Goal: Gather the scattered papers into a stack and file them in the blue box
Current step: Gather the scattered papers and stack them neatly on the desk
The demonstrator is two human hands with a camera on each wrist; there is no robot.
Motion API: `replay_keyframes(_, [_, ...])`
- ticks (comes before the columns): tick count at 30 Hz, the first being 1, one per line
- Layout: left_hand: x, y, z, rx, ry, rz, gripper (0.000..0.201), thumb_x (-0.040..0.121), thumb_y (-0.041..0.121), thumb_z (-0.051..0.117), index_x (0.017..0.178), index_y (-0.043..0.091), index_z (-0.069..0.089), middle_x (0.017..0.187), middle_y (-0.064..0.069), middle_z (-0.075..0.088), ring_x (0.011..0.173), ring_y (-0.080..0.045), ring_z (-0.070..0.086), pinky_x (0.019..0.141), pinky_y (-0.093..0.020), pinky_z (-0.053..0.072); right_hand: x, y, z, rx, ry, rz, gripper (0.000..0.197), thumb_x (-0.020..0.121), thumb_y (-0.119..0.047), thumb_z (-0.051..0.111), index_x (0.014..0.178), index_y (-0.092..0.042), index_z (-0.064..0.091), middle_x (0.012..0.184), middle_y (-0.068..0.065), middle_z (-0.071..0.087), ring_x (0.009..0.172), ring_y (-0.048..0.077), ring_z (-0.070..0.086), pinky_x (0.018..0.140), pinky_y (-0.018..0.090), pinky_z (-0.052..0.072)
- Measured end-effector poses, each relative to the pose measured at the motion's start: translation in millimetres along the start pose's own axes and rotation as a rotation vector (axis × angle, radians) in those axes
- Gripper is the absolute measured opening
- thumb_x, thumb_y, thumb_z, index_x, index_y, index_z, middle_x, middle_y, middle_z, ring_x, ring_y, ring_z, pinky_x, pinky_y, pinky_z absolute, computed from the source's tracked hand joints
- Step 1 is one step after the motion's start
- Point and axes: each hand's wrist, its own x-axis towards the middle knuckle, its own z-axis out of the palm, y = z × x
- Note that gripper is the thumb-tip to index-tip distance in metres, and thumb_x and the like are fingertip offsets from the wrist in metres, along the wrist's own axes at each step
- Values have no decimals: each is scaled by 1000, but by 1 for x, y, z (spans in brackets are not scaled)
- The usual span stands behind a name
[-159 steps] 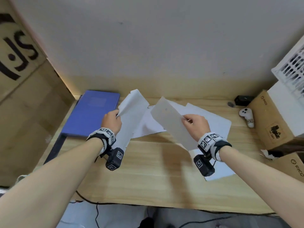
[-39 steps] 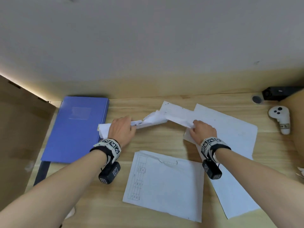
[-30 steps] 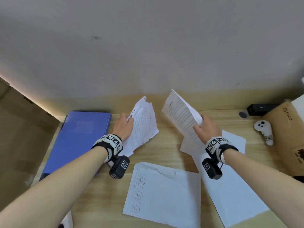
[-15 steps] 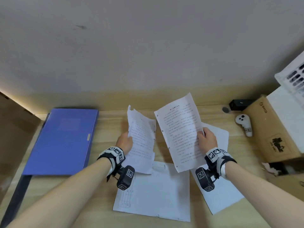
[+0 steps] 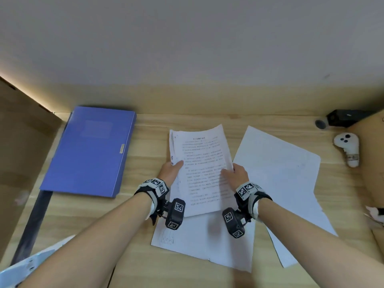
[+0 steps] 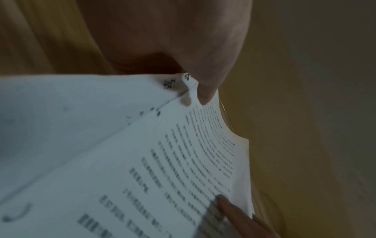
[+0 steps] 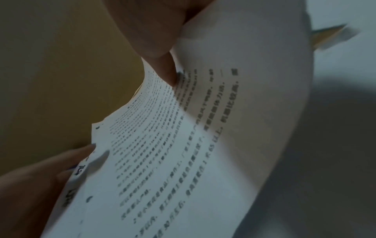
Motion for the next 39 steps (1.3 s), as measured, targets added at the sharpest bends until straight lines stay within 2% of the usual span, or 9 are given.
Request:
replay_keyframes(5, [-4,-2,0,-21,42,45,27,94,4,56,120,7,64,121,-11,67,106,-28,65,97,-44,51,5,-14,18,-48,-61,-27,27,88,-25,59,104,-5,68,97,13,70,89,34,67,69,35,53])
replay_keyframes(9, [-12,6,-5,-80,83,82,29,96,6,56,124,5,62,123,-11,66,111,-30,65,98,-47,51,2,-14,6,-42,-31,-85,15,85,-34,62,81,-19,61,75,-3,62,71,23,59,56,26,40])
replay_keyframes(12, [-22,17,-10,-129,41,122,28,96,8,56,124,9,61,121,-7,67,106,-25,65,94,-41,53,-3,-22,-7,73,20,-117,30,84,-39,66,104,-20,57,92,-7,63,81,13,60,69,28,44])
replay_keyframes(16, [-36,37,-15,-132,-45,152,30,96,10,57,126,10,60,122,-5,66,109,-26,65,96,-43,52,-11,-43,-23,227,-113,-38,51,90,-48,54,127,-13,50,114,1,60,103,23,60,85,34,45])
replay_keyframes(22, [-51,52,-25,29,-223,144,38,95,16,62,133,11,58,131,-6,64,117,-25,63,103,-45,49,-29,-55,-45,363,3,-192,15,90,-16,63,97,-4,69,102,13,72,81,21,64,70,29,52])
replay_keyframes(25, [-61,49,-26,171,-288,100,29,93,20,64,121,16,63,117,-3,71,106,-23,68,94,-42,55,-33,-45,-54,238,41,-272,21,89,-14,63,93,6,67,86,11,68,74,22,60,61,27,47])
replay_keyframes(33, [-55,4,-51,471,211,96,36,87,44,35,101,22,61,99,-2,66,88,-25,60,80,-36,49,-36,5,-59,-203,-172,-345,21,90,-25,65,89,-4,66,89,13,72,86,32,68,69,33,49])
replay_keyframes(36, [-52,-8,-55,529,222,59,23,88,35,36,87,22,55,90,-10,64,74,-25,54,63,-31,40,-36,15,-44,-364,-289,-382,21,91,-34,65,100,-15,62,95,-8,62,95,19,59,81,34,43])
replay_keyframes(39, [-48,-23,-53,615,143,38,25,90,34,42,97,22,62,101,-8,70,86,-27,62,70,-32,46,-33,21,-26,-518,-367,-433,30,89,-44,64,82,-18,51,76,-5,49,79,21,51,72,35,37])
